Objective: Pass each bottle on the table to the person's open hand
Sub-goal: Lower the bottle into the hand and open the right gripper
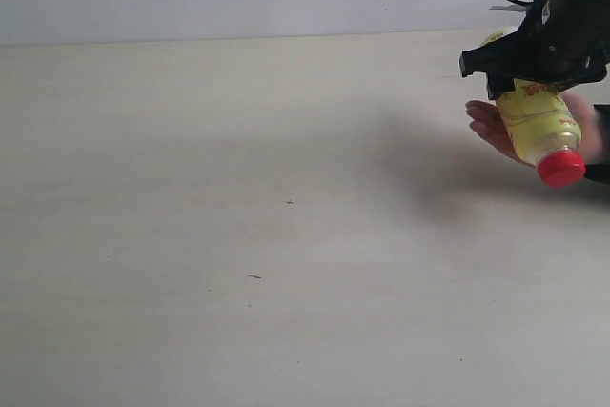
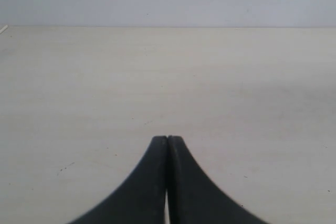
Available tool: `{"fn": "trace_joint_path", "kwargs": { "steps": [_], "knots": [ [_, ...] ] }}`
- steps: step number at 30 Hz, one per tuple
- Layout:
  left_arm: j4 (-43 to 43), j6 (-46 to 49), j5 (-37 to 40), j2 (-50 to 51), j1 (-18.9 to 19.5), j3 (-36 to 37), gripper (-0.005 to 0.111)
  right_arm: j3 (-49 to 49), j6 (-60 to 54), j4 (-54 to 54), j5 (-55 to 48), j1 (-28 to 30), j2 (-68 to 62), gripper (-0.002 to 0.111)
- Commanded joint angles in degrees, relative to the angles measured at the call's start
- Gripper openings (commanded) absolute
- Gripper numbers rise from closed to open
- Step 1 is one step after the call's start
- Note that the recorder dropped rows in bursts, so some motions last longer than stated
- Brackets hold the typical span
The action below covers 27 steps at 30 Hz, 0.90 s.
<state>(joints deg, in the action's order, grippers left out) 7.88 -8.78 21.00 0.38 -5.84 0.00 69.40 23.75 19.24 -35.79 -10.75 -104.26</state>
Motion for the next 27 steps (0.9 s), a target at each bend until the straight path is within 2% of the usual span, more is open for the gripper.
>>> {"fn": "trace_joint_path", "kwargs": {
  "steps": [1,4,14,17,27],
  "knots": [
    [-0.1,-0.2,-0.4,-0.4,0.1,0.0,0.000,-0.1,0.5,0.3,1.1,0.2,0.0,0.021],
    [-0.1,-0.2,-0.4,-0.4,0.1,0.0,0.000,-0.1,0.5,0.3,1.1,0.2,0.0,0.030],
    [-0.1,-0.2,-0.4,-0.4,0.1,0.0,0.000,-0.1,0.3,0.3,1.1,0.2,0.0,0.074],
    [-0.1,-0.2,-0.4,-0.4,0.1,0.0,0.000,-0.1,0.3,0.3,1.1,0.2,0.0,0.078],
    [-0.1,-0.2,-0.4,-0.4,0.1,0.0,0.000,0.1,0.3,1.4,1.2,0.1,0.5,0.079]
  ]
}}
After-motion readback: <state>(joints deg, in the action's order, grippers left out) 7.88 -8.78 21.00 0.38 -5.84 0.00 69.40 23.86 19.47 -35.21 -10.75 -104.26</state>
